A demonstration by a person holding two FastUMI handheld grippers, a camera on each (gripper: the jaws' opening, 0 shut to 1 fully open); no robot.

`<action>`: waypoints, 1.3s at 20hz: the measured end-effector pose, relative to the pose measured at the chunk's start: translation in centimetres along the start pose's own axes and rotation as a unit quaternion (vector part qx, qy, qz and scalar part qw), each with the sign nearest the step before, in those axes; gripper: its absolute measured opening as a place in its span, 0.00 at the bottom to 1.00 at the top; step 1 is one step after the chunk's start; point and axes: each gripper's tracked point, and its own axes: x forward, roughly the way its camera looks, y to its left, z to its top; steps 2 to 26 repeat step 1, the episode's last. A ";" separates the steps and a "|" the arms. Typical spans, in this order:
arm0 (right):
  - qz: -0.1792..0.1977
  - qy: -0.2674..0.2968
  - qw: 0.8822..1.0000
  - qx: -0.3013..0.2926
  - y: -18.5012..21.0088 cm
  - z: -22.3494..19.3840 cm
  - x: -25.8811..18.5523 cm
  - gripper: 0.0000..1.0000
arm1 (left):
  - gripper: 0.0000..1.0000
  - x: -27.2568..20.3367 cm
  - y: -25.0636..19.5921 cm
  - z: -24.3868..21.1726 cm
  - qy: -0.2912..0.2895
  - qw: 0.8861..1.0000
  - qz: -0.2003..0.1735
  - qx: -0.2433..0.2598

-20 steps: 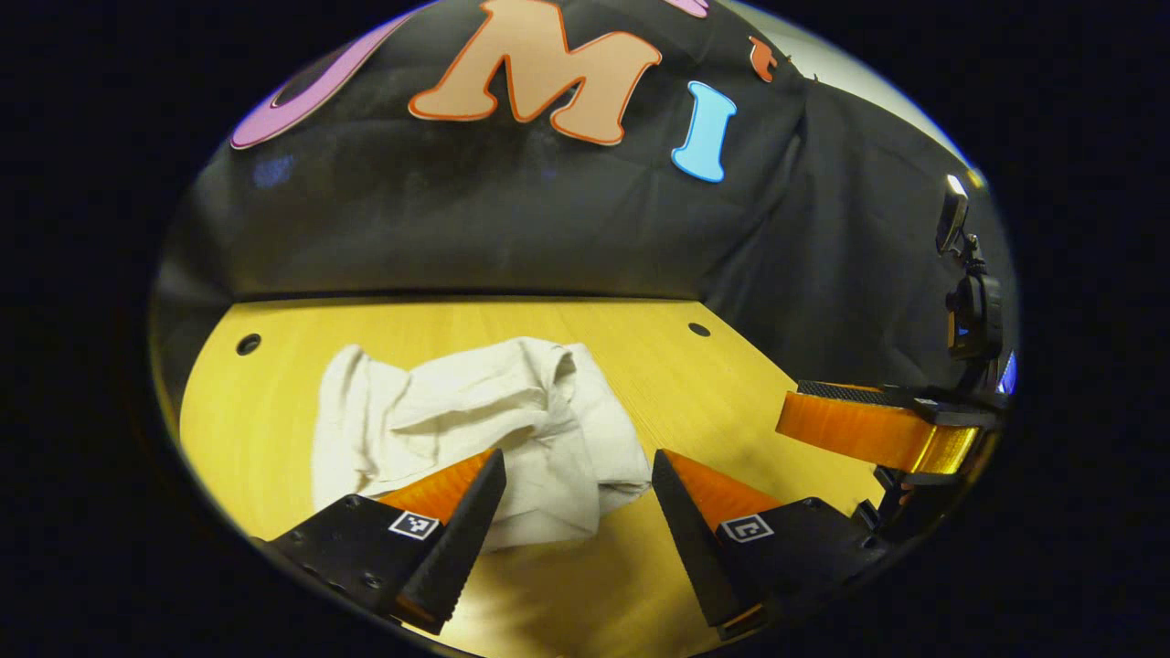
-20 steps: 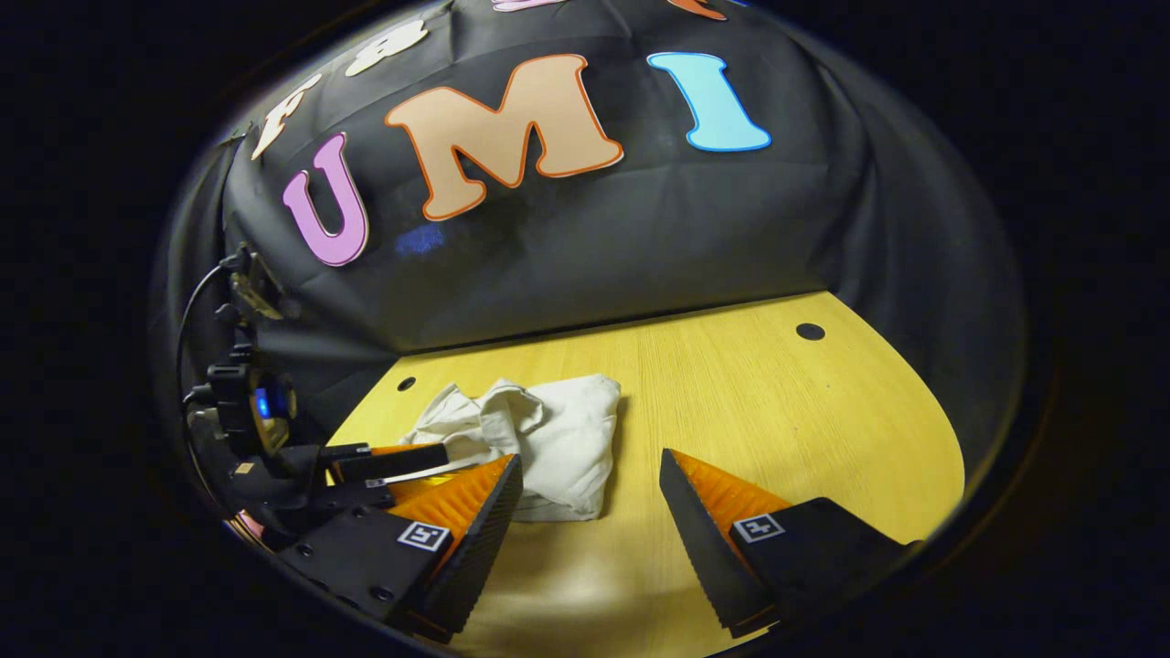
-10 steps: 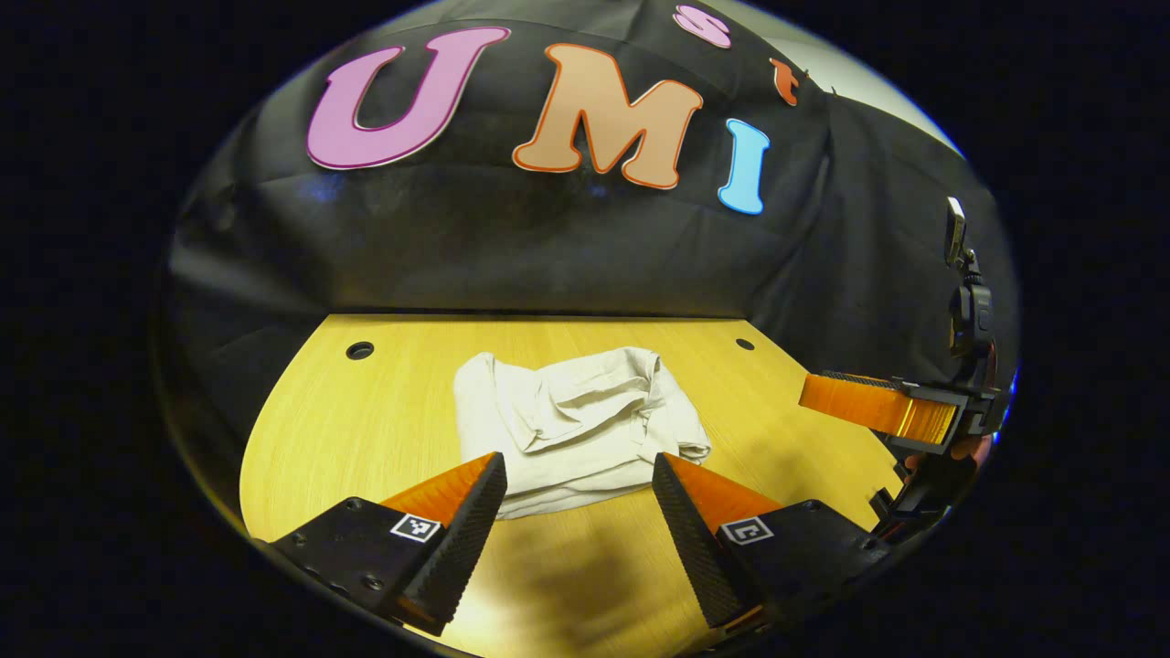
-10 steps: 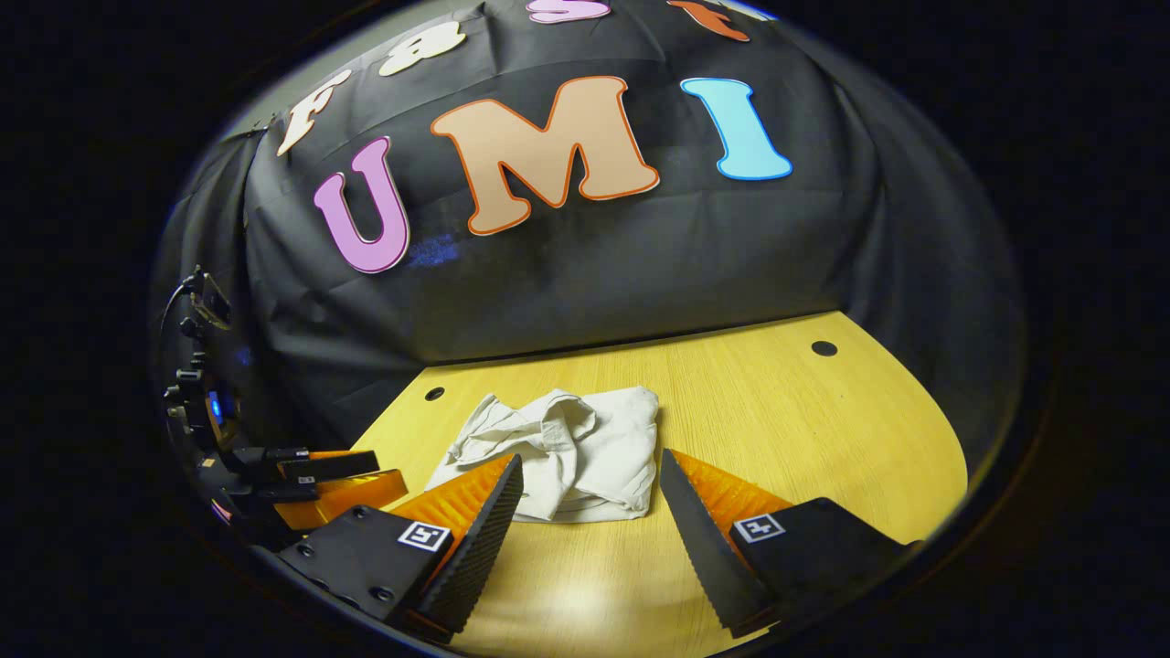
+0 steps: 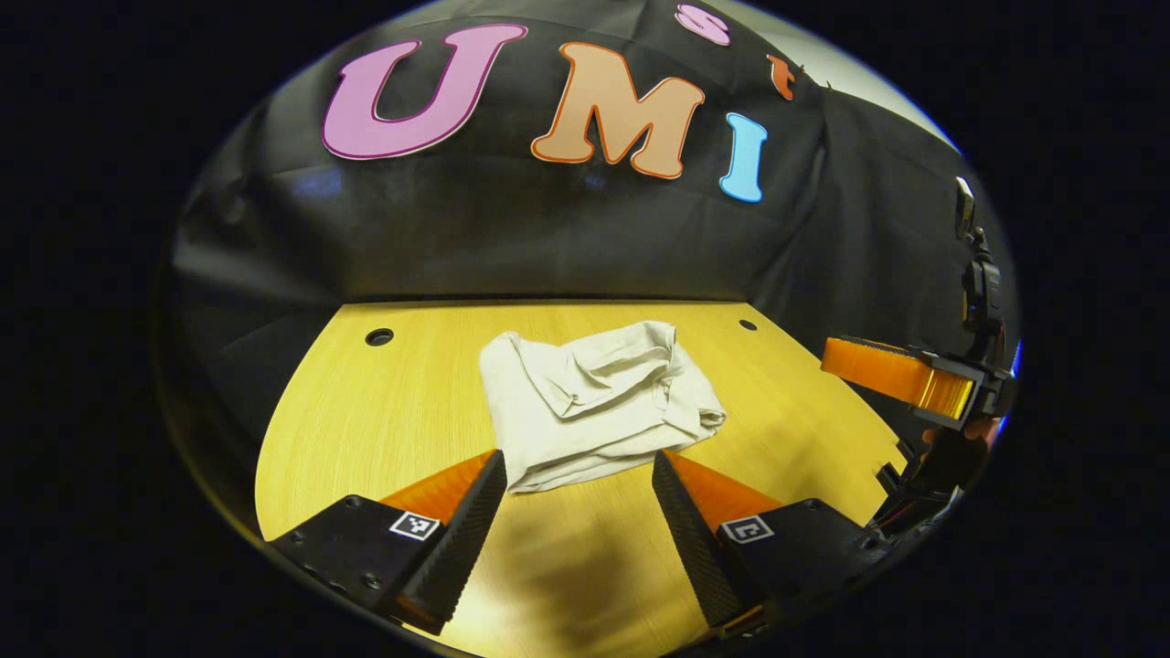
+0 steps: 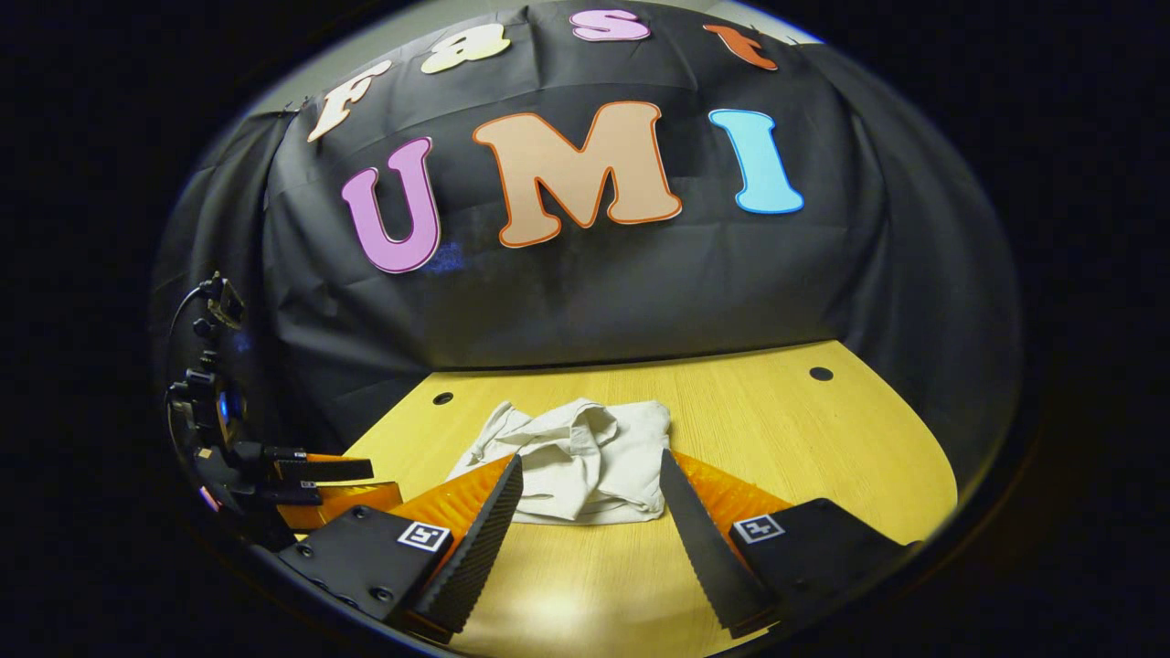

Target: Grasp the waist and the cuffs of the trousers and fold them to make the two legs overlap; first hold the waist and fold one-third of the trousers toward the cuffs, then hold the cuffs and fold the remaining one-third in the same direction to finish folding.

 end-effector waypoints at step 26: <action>-0.001 -0.002 1.000 -0.001 0.0 0.1 0.0 0.96 | 0.95 -0.1 0.1 -0.2 0.003 1.000 -0.001 0.003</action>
